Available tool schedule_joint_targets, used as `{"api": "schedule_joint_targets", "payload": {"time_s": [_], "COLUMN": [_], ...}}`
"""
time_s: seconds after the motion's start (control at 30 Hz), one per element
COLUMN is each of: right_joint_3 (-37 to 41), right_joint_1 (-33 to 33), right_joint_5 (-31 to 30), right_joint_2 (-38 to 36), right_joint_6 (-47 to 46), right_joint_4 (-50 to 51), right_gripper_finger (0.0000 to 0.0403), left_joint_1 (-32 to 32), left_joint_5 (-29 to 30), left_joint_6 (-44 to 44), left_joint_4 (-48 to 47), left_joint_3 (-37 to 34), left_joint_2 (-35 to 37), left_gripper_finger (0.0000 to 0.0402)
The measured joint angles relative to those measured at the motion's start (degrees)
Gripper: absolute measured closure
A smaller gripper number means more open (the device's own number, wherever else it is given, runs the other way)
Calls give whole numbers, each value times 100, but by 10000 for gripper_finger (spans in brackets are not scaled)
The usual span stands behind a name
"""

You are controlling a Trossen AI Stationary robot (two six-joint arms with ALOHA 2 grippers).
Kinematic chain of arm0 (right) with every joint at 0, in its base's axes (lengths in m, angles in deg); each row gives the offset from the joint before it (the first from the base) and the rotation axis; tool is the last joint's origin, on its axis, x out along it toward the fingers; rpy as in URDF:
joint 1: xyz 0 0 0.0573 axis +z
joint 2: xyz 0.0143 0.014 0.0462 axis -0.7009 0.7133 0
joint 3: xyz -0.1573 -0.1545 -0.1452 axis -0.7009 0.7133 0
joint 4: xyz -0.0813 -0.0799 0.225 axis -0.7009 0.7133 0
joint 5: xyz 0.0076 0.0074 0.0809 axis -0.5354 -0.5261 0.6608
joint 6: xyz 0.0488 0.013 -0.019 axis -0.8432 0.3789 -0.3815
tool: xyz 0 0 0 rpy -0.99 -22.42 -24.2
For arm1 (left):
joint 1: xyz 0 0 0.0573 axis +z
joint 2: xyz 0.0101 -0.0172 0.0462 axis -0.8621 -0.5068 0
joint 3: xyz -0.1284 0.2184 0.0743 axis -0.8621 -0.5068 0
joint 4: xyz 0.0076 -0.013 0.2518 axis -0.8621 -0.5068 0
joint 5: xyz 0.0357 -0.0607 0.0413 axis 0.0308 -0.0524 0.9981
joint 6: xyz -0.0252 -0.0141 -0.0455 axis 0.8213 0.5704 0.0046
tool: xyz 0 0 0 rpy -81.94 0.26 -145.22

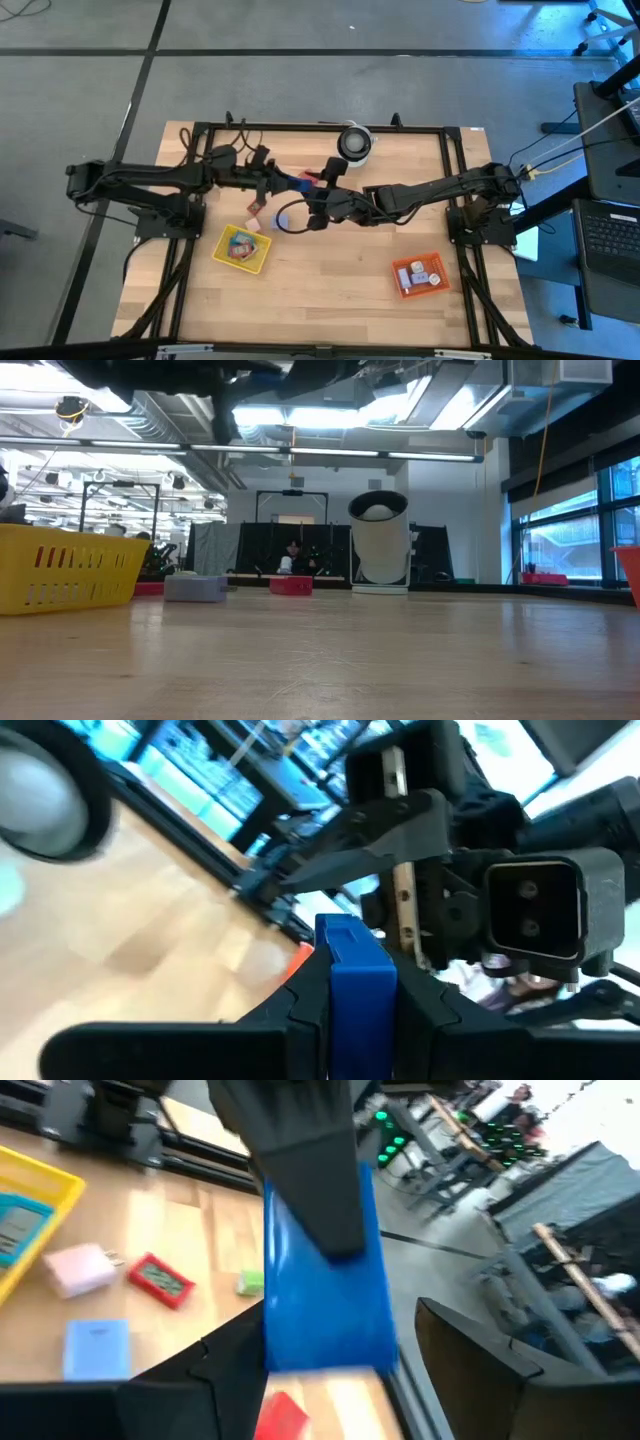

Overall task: Pick & Place Office items
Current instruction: Put the blue digital timer into the yellow bin

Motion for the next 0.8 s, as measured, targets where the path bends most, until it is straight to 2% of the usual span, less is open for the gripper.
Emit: {"api": "schedule_joint_targets", "payload": {"time_s": [0.13,0.27,0.43,0.6,0.8], "right_joint_3": [4,0,0,-4,155], "right_joint_1": [6,-25,-262,-495,-545], "right_joint_5": [-217,-311,267,989,884], "right_joint_2": [-201,-534,-1189,-1912,-2998], "right_joint_6": [-23,-137,-1216,-2141,-2445], "right_joint_4": [5,8,652,1477,2167], "right_gripper_finger": [162,162,162,163,181], "left_joint_1": [223,365,327,70,-214], "left_joint_5": [-70,-132,-100,492,764], "left_joint_6": [-270,-671,-962,-1157,-1536], "left_joint_4": [-676,-1547,-2951,-4272,-5108], "left_joint_3": [0,-9,-9,-9,-11], "left_joint_2": [692,1703,2913,3712,4208], "left_gripper_finger": [344,345,345,345,345]}}
